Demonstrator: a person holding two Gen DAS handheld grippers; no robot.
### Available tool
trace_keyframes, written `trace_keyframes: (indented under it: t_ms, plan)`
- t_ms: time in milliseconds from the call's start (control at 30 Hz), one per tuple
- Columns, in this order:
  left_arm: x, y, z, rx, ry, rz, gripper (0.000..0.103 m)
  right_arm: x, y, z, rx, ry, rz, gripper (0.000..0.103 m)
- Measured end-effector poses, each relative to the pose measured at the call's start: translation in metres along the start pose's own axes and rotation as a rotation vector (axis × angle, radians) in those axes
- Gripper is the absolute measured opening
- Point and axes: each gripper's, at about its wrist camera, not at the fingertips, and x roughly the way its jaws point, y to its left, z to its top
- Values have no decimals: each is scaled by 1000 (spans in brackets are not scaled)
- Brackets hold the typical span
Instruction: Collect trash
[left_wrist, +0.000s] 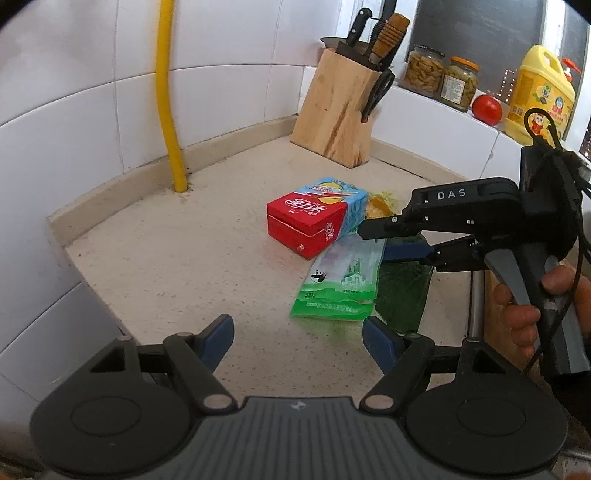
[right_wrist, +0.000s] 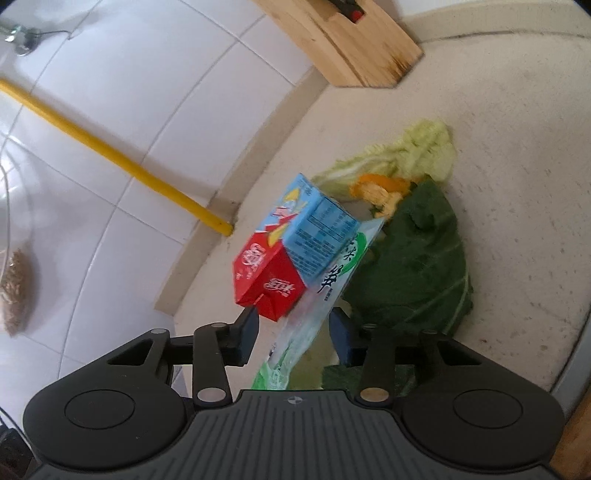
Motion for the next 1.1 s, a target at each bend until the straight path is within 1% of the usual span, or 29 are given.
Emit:
trace_keyframes:
  t_ms: [67, 167, 233, 267, 300, 367, 433, 500, 567, 667, 700, 767, 800, 833, 867, 900, 933, 967, 1100]
  plan:
    - [0, 1, 0, -11, -2, -1, 72, 3, -1, 1, 5, 5, -31, 52]
    - [-2, 2, -2, -24, -6, -1, 72, 10, -10, 2, 72, 23, -9, 52]
    - [-3, 3, -2, -26, -6, -1, 72, 16, -11, 2, 82, 30, -5, 50]
    - [-3, 3, -3, -27, -5, 3, 72, 18, -11, 2, 86, 33, -9, 45]
    - [-4, 3, -3, -28, -4, 6, 72, 21, -11, 2, 98, 38, -12, 34]
    - [-5, 4, -4, -36, -6, 11, 73, 20, -13, 2, 132, 26, 23, 25]
    - [-6, 6, -5, -47, -6, 13, 73, 14, -14, 2, 152, -10, 63, 25]
    - [-6, 8, -7, -55, -2, 17, 73, 12, -13, 5, 156, -18, 92, 26]
    - [-6, 10, -8, -62, 2, 20, 73, 18, -15, 7, 172, -12, 92, 28]
    - [-7, 10, -9, -70, 3, 20, 73, 32, -22, 6, 243, 11, 102, 39]
    - [-7, 10, -10, -71, 3, 20, 73, 36, -23, 6, 259, 11, 102, 39]
    - [-7, 9, -11, -72, 3, 23, 74, 43, -22, 5, 253, 11, 85, 39]
    - [-8, 9, -11, -73, 5, 24, 74, 45, -21, 4, 254, 7, 77, 37]
    - [-7, 10, -12, -76, 7, 25, 74, 47, -17, 4, 252, 9, 78, 33]
    - [-7, 10, -11, -79, 10, 26, 74, 47, -15, 4, 243, 8, 76, 19]
    - [-7, 10, -12, -82, 11, 27, 74, 48, -12, 4, 227, 8, 68, 16]
    - [-7, 11, -12, -84, 13, 28, 74, 47, -9, 4, 215, 8, 57, 14]
    - [-7, 11, -13, -86, 13, 29, 74, 45, -8, 3, 210, 9, 53, 11]
    - [-9, 15, -14, -92, 9, 28, 75, 35, -2, 3, 230, -14, 116, 7]
